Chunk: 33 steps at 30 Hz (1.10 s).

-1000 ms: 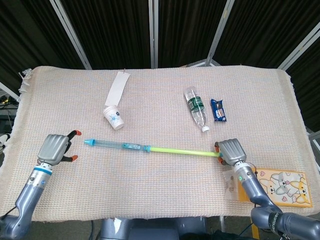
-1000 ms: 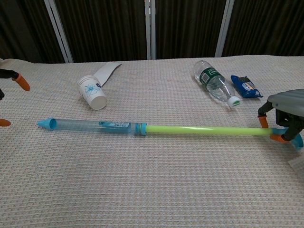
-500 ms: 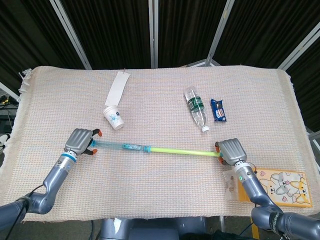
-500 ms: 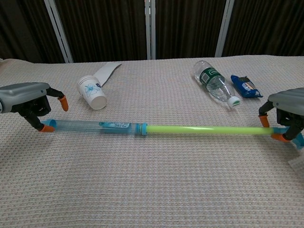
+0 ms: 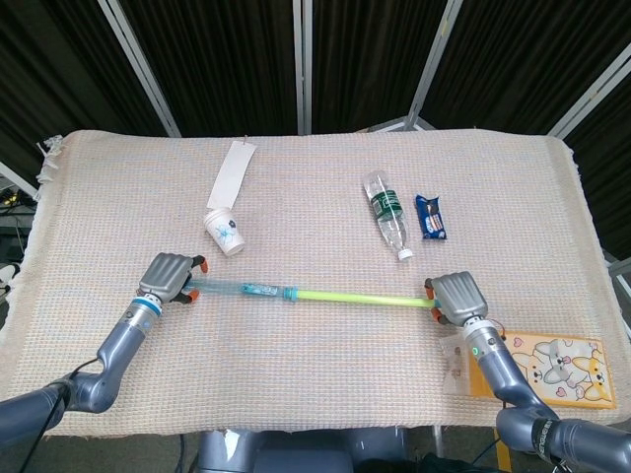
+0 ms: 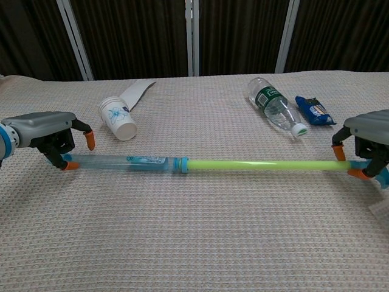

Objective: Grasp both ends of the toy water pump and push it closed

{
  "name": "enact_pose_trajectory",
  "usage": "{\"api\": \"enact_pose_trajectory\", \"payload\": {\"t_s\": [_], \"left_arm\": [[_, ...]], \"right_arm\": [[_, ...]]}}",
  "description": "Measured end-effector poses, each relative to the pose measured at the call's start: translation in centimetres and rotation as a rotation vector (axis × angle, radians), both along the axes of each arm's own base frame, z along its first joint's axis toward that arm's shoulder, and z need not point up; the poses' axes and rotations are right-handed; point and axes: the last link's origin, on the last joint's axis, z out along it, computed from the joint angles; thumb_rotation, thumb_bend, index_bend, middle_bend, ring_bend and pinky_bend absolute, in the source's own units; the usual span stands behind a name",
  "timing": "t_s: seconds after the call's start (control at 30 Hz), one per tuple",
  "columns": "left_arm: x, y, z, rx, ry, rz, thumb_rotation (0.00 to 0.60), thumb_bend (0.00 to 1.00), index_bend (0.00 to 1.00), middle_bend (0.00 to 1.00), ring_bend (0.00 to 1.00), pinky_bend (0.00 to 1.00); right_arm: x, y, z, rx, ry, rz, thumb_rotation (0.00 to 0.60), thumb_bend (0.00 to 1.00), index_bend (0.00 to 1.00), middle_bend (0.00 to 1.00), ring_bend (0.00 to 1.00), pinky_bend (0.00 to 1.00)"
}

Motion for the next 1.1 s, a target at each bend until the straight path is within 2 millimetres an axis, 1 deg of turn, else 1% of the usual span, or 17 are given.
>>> {"api": "enact_pose_trajectory", "payload": {"t_s": [0.3, 0.43, 0.5, 0.6, 0.73, 0.97, 1.1], "left_arm": [[0.2, 0.0, -0.7, -0.016, -0.002, 0.015, 0.600, 0.33, 0.42, 0.91, 0.88, 0.98], [0.2, 0.1, -0.8, -0.019, -0.004, 0.022, 0.600, 0.35, 0.49, 0.90, 0.88, 0.98], [0.2, 0.1, -0.8, -0.020, -0.006, 0.024, 0.600, 0.39, 0.54, 0.90, 0.88, 0.98], [0.4, 0.1, -0.9, -0.023, -0.014, 0.031, 0.600, 0.43, 0.66, 0.91, 0.88, 0.98], [0.6, 0.1, -0.9, -0.022, -0.018, 0.031, 0.600, 0.44, 0.74, 0.91, 0.88, 0.98], [1.3, 0.2, -0.7, -0.009, -0.050, 0.032, 0.600, 0.44, 0.79, 0.91, 0.88, 0.98], [2.5, 0.3, -0.5, -0.008, -0.083, 0.017, 0.600, 0.44, 0.80, 0.91, 0.88, 0.98]], "right_arm": [[0.0, 0.0, 0.1, -0.003, -0.005, -0.003, 0.600, 0.42, 0.67, 1.00, 1.00, 1.00], [-0.1, -0.1, 0.4, -0.008, -0.008, -0.005, 0.600, 0.42, 0.67, 1.00, 1.00, 1.00], [-0.2, -0.1, 0.4, -0.009, -0.008, -0.006, 0.600, 0.42, 0.67, 1.00, 1.00, 1.00], [-0.2, 0.0, 0.5, -0.010, -0.009, -0.006, 0.600, 0.42, 0.67, 1.00, 1.00, 1.00], [-0.2, 0.0, 0.7, -0.009, -0.013, -0.003, 0.600, 0.42, 0.68, 1.00, 1.00, 1.00], [0.4, 0.0, 0.7, -0.006, -0.033, 0.005, 0.600, 0.43, 0.68, 1.00, 1.00, 1.00], [1.5, -0.4, 0.6, -0.005, -0.055, 0.017, 0.600, 0.43, 0.68, 1.00, 1.00, 1.00]]}}
